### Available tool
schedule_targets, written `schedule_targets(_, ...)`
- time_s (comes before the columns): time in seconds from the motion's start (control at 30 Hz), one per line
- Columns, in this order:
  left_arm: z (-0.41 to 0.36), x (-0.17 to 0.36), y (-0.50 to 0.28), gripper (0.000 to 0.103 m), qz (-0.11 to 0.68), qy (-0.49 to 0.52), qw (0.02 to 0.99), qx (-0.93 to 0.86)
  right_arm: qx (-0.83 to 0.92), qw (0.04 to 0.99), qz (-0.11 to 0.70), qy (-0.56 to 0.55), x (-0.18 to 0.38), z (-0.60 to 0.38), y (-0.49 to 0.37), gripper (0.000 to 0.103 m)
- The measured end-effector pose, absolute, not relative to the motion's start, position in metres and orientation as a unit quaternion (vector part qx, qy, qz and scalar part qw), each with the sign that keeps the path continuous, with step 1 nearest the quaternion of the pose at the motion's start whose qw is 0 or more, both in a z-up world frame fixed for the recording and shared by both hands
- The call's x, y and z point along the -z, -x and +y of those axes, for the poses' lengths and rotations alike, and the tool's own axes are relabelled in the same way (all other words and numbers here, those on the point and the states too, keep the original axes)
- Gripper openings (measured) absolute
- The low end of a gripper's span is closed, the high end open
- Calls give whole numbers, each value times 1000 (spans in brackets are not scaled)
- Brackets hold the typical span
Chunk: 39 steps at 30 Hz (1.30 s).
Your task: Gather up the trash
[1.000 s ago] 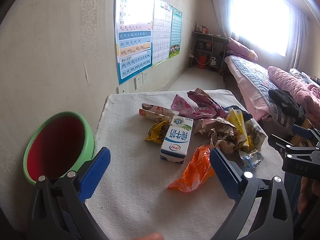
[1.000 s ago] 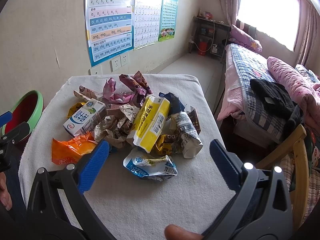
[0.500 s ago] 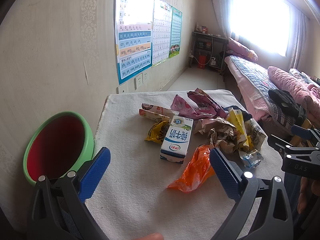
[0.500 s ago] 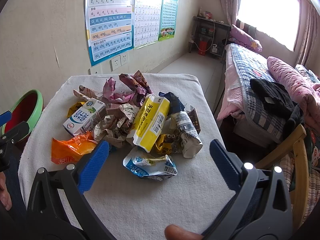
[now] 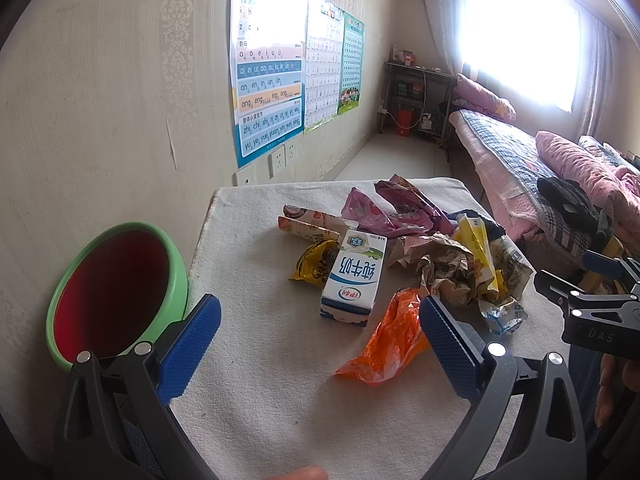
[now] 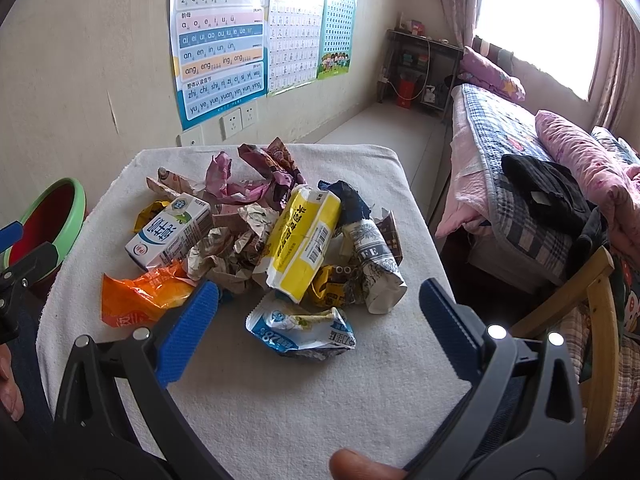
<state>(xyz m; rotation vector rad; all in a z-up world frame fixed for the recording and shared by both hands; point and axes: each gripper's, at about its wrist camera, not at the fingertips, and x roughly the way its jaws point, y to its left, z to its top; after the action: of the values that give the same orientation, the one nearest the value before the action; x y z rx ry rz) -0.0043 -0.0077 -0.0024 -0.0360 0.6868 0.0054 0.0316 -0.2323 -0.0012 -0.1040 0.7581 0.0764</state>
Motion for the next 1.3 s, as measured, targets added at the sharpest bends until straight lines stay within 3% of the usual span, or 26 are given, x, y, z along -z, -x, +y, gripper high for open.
schedule_targets(0.6, -13, 6, -2, 95, 355, 11, 935, 4, -30, 922, 383, 40, 6, -238, -41, 99)
schedule_targets(1.3, -53, 51, -46, 95, 496, 28, 862, 103, -79, 873, 481, 21, 33, -271, -101, 99)
